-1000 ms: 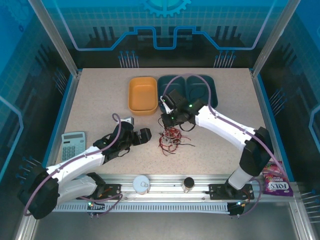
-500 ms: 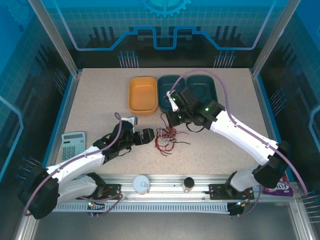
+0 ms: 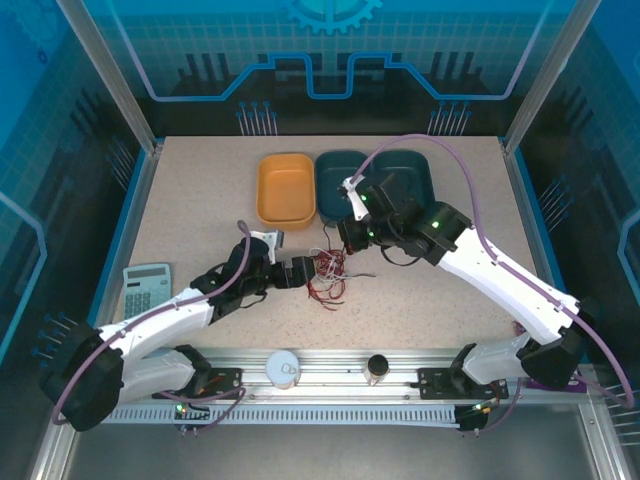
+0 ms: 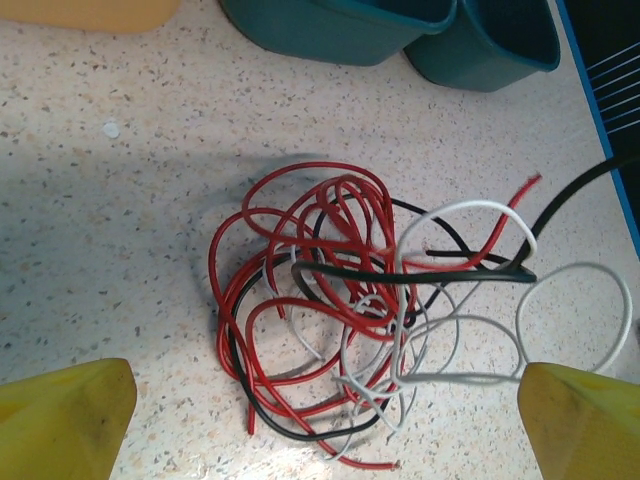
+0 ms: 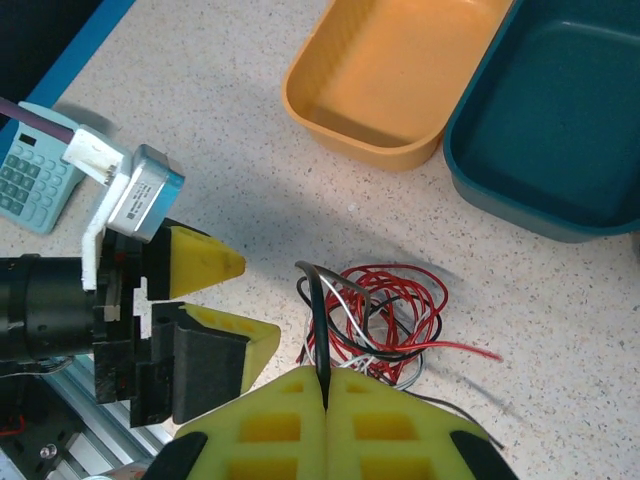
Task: Untangle the cables
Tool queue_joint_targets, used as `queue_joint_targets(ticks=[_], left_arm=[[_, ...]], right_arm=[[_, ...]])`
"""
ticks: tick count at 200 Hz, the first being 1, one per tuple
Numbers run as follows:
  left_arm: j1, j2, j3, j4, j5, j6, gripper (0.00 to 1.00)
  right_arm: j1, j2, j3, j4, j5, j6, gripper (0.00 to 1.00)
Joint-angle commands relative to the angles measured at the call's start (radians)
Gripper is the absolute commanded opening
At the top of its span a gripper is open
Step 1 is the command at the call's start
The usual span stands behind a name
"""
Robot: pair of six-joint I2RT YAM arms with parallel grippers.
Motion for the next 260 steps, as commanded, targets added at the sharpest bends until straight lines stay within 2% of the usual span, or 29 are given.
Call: queue_joint_targets(ticks=[1, 51, 91, 110, 143, 162, 216, 260], left_arm=[[0.009, 0.025, 0.033, 0.031, 0.007, 0.029, 0.97], [0.009, 0.129, 0.051, 0.148, 0.006, 0.002, 0.9], [0.009, 0.241, 0.083, 0.222, 0.017, -0.006, 0.8], [0.009, 0.294, 0.094, 0.26, 0.026, -0.014, 0.71], [0.009, 0.343, 0.104, 0.253, -0.034, -0.047, 0.43], [0.011, 0.342, 0.089, 0.238, -0.08, -0.071, 0.36], [0.023, 0.322, 0.045, 0.191, -0.126, -0.109, 0.26], [0.028, 0.3, 0.013, 0.164, -0.14, -0.114, 0.21]], right_arm=[[0.018, -0.034, 0.031, 0.012, -0.013, 0.001, 0.0], [0.02, -0.031, 0.023, 0.037, -0.045, 0.014, 0.0], [0.023, -0.007, 0.039, 0.036, -0.049, 0.009, 0.0], [0.022, -0.008, 0.035, 0.037, -0.028, 0.005, 0.0], [0.02, -0.027, 0.022, 0.0, 0.05, 0.013, 0.0], [0.008, -0.047, 0.01, -0.021, 0.08, 0.019, 0.0], [-0.021, -0.112, -0.016, -0.07, 0.201, 0.034, 0.0], [-0.048, -0.154, -0.039, -0.089, 0.24, 0.038, 0.0]])
